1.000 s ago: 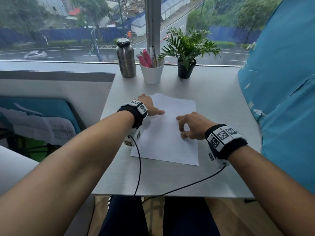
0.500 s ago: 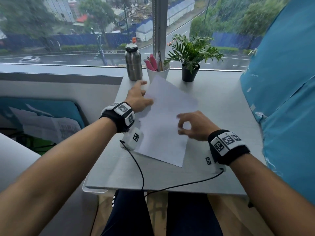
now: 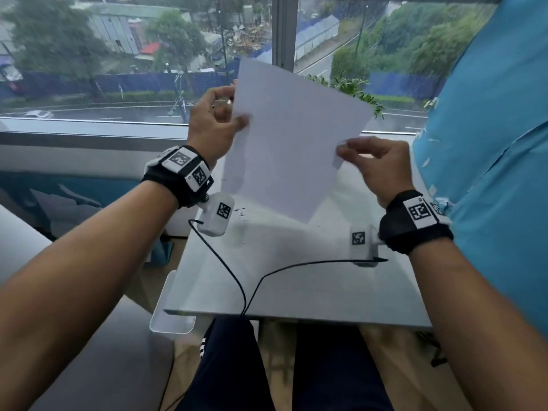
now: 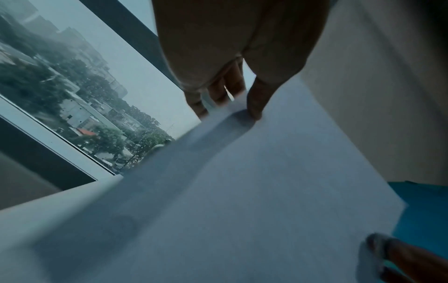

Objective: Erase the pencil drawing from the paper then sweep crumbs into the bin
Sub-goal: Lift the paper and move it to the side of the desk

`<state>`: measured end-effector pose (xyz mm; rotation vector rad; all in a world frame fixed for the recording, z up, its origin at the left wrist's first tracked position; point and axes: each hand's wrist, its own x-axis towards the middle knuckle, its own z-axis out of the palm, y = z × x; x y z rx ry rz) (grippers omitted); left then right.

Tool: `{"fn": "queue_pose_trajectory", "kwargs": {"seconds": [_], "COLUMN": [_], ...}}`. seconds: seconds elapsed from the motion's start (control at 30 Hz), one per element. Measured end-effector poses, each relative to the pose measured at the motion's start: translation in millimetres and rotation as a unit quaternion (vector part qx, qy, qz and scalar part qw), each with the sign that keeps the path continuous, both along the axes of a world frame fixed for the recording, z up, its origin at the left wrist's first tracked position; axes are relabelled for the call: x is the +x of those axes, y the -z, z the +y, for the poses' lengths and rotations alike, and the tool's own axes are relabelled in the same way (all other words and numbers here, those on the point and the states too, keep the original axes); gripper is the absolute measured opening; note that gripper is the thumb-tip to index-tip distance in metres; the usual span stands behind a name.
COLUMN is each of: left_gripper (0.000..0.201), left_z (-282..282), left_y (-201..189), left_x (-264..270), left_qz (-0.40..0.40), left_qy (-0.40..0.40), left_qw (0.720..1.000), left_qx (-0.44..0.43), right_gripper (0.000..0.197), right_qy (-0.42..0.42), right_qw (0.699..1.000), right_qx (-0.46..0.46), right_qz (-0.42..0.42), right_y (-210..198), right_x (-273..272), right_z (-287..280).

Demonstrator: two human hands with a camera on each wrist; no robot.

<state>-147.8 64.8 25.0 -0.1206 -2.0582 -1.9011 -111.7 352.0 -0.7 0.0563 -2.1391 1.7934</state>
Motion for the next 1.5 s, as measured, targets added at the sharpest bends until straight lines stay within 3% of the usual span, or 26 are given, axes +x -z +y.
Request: {"fn": "queue_pose_trajectory", "kwargs": {"seconds": [0.1,0.2,0.3,0.4,0.53,0.6,0.7,0.87,1.0,1.07,1.2,1.33,1.5], "left_gripper": [0.063,0.058,0.045,0.043,0.054,0.059,0.066,0.075,0.097,0.1,0.095,0.084,0.088], "left_z": [4.4,25.1,56.8,96.8,154.9,178.3,199.5,206.8,206.9,204.3,178.8,131.6,77.4], "left_y": [1.9,5.5,17.0,43.0,88.0,111.6,139.2,147.7,152.8,157.1,161.8,169.9,164.1], "left_x": [0.1,12.9,23.8,30.4,38.0,41.5,48.1,42.9,41.4,43.3,49.1,57.5,70.3], "left_qz": [0.028,0.143,0.193,0.135,0.044,0.02,-0.015,-0.025,-0.05,-0.058,-0.079,-0.063,-0.117], "left_qy": [-0.07,-0.091,0.008,0.146,0.314,0.359,0.388,0.4,0.385,0.373,0.369,0.369,0.303], "left_qw": [0.992,0.951,0.916,0.87,0.772,0.718,0.674,0.678,0.674,0.672,0.667,0.646,0.64], "left_qx": [-0.103,-0.259,-0.351,-0.45,-0.551,-0.597,-0.629,-0.616,-0.628,-0.637,-0.642,-0.665,-0.696], "right_gripper": [0.015,0.021,0.031,0.031,0.028,0.025,0.02,0.015,0.009,0.015,0.06,0.046,0.051], "right_qy": [0.12,0.207,0.25,0.252,0.216,0.207,0.158,0.073,-0.06,-0.053,-0.015,-0.008,0.0], "right_qw": [0.991,0.977,0.963,0.95,0.913,0.892,0.852,0.798,0.788,0.797,0.807,0.803,0.806], "right_qx": [-0.06,0.037,0.099,0.174,0.317,0.363,0.455,0.566,0.543,0.529,0.517,0.511,0.504], "right_qz": [-0.005,-0.027,-0.034,-0.064,-0.141,-0.171,-0.204,-0.193,-0.285,-0.287,-0.285,-0.309,-0.311], "right_y": [-2.4,-4.6,-12.8,-18.3,-7.6,3.8,20.2,52.5,83.4,89.8,99.2,106.4,99.3], "right_x": [-8.1,-13.2,-14.8,-22.2,-28.6,-30.2,-27.2,-0.2,25.2,33.6,51.0,69.6,80.7], "right_z": [24.1,59.1,90.5,116.8,131.0,131.8,130.5,110.7,96.1,93.3,91.1,91.7,92.1]}}
